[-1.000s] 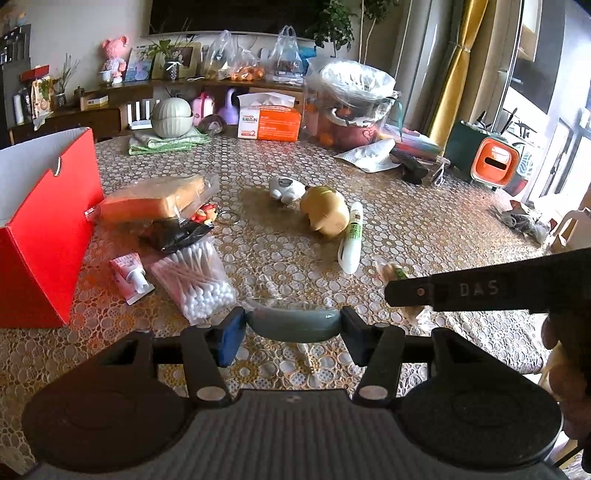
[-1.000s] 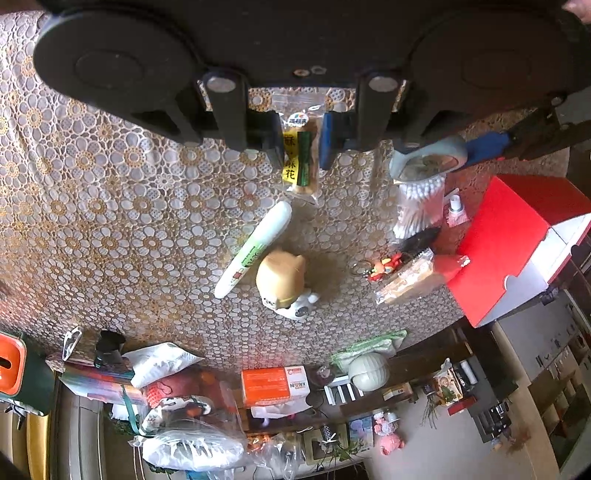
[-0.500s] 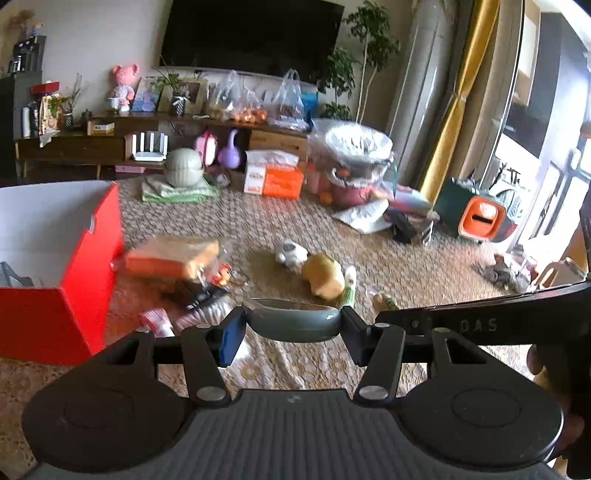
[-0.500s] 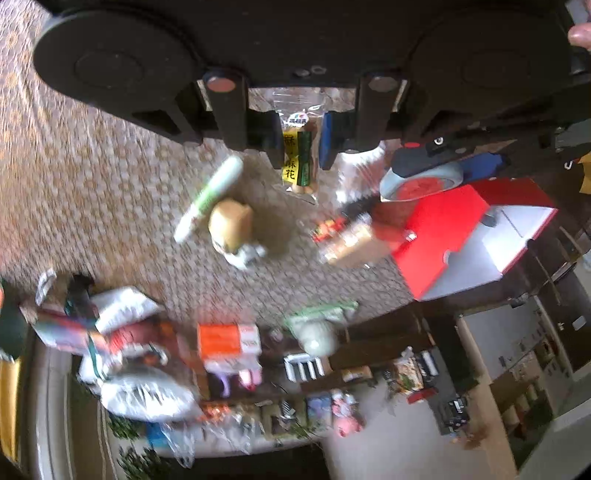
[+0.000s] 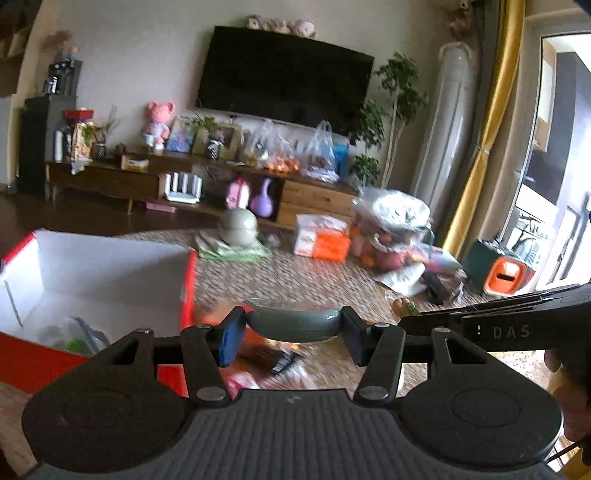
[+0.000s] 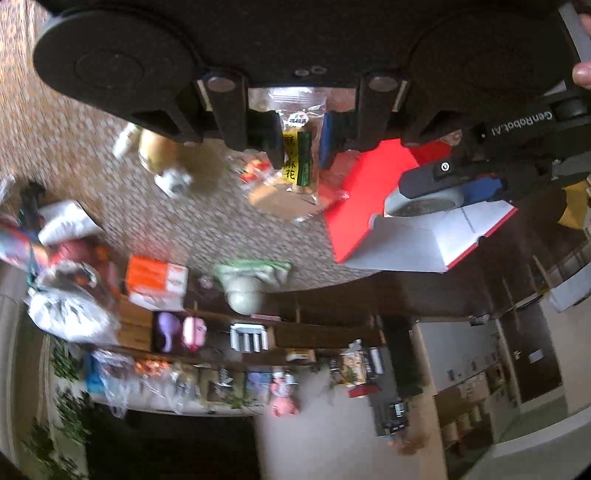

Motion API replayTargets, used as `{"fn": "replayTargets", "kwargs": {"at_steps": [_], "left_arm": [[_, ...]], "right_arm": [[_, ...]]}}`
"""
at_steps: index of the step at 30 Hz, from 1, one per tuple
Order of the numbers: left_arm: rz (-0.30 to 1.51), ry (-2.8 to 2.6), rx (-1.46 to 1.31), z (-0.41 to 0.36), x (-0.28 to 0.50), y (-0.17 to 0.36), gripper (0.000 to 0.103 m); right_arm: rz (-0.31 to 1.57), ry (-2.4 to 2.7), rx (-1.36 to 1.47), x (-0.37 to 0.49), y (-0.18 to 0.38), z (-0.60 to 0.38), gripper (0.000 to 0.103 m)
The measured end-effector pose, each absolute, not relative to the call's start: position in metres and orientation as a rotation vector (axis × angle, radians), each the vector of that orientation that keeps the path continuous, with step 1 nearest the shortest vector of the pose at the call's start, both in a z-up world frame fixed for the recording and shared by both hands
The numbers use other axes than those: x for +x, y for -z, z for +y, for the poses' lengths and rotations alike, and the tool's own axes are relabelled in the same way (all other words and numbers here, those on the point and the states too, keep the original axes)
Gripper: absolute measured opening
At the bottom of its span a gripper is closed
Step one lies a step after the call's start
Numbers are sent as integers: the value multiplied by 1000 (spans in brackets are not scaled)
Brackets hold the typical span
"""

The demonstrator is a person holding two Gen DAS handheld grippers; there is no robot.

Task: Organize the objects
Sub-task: 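Carry the tape dispenser and packet with both tools over the red box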

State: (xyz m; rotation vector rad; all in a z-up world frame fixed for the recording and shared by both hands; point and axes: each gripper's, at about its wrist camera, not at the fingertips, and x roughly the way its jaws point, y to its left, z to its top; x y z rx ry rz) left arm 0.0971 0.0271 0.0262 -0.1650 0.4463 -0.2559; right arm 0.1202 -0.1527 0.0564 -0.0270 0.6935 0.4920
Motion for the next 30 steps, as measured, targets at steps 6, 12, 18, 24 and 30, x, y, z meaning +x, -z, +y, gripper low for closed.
{"fn": "replayTargets", "kwargs": {"at_steps": [6, 12, 18, 24, 30], "left_arm": [[426, 195, -166, 67, 99, -32, 54], [431, 120, -174, 111, 105, -31, 54], [450, 60, -170, 149, 117, -27, 54], [474, -10, -146, 185, 136, -19, 54], [537, -58, -127, 213, 167, -3, 54]], "right_arm": [[710, -566, -33, 137, -59, -111, 19], [712, -620, -67, 148, -58, -69, 19], [747, -668, -80, 165, -49, -30, 19], [785, -679, -117, 184, -35, 6, 19], [846, -693, -143, 207, -9, 33, 19]]}}
